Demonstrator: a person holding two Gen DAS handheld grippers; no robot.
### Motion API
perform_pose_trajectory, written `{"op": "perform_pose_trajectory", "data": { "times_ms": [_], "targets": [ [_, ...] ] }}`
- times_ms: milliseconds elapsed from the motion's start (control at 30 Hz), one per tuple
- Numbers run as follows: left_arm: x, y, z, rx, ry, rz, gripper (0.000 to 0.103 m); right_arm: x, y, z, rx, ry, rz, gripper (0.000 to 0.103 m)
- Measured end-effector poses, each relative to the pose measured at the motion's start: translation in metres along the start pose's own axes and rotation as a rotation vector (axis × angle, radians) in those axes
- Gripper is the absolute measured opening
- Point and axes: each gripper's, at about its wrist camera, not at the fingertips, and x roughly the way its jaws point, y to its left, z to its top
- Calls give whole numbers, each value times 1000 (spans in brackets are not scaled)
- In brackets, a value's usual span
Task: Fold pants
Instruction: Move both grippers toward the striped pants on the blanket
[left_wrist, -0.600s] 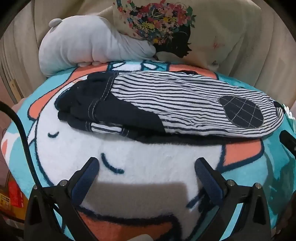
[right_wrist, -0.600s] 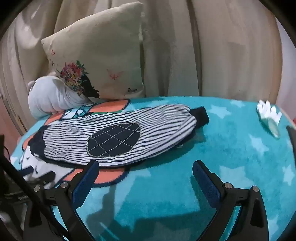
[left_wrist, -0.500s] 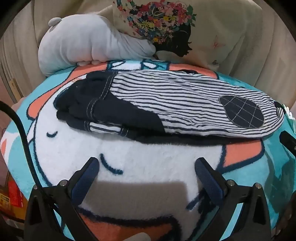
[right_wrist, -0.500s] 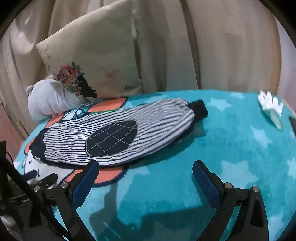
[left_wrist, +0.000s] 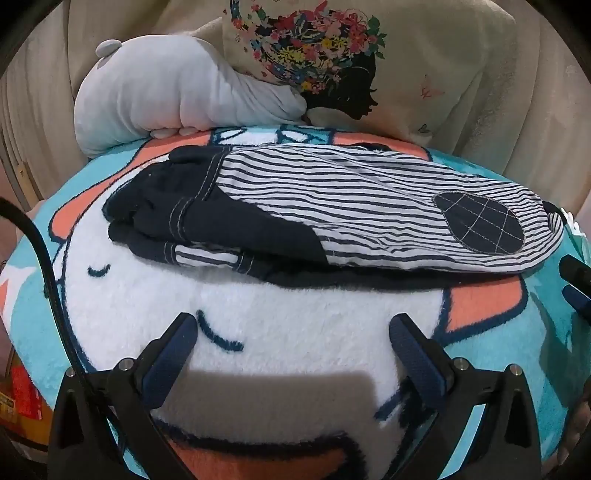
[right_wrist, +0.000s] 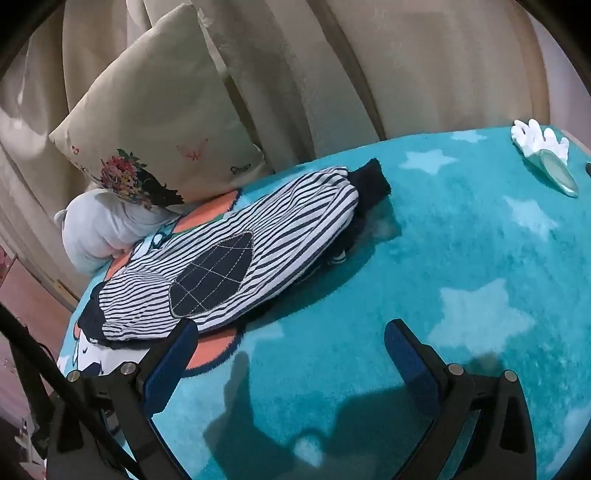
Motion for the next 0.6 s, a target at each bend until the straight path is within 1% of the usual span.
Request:
{"op": "perform_pose_trajectory", "data": {
  "times_ms": [100,367,400,467,600],
  "targets": [
    [0,2,0,-1,-9,-1,103,7,-1,0,-6,10,-1,102],
    [0,2,-2,1,-15,-1,103,7,12,-3,-16,15,-14,102],
    [0,2,-2,2,-15,-1,103,12,-1,2,-13,24,-5,102],
    [0,3,-2,6,-17,-3,103,13,-2,1,-26,28,-17,102],
    [1,3,-1,33,-6,-33,103,16,5,1,-44,40,-44,102]
  ]
}}
